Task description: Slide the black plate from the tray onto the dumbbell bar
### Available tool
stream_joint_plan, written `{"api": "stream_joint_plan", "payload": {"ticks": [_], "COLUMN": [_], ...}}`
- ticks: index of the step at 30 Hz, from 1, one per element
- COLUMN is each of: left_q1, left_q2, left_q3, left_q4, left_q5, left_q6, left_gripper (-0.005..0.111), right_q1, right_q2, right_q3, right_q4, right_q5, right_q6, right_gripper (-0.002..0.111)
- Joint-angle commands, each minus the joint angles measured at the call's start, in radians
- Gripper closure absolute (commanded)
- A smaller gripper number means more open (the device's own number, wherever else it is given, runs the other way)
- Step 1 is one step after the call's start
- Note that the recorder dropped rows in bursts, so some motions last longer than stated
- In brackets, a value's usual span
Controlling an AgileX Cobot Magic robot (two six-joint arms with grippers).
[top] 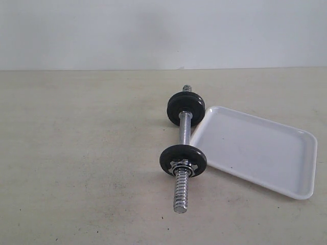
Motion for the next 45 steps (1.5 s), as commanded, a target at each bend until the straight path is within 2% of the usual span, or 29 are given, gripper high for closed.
{"api": "stream_joint_plan", "payload": {"ticks": [1, 45], "left_q1": [-0.006, -0.006], "left_q2": [-0.004, -0.004], "left_q3": [0.004, 0.004], "left_q4": [-0.008, -0.008], "left_q5": [-0.001, -0.001], "left_q6": [0.007, 0.007], "left_gripper": [0.103, 0.103], "right_q1": [0.0, 0.0], "right_q2": [-0.005, -0.005], "right_q3": [0.0, 0.0], "right_q4": [-0.007, -0.015], "right_q5": [-0.012, -0.029], "right_q6": [-0.002, -0.002], "right_gripper": [0.104, 0.104]}}
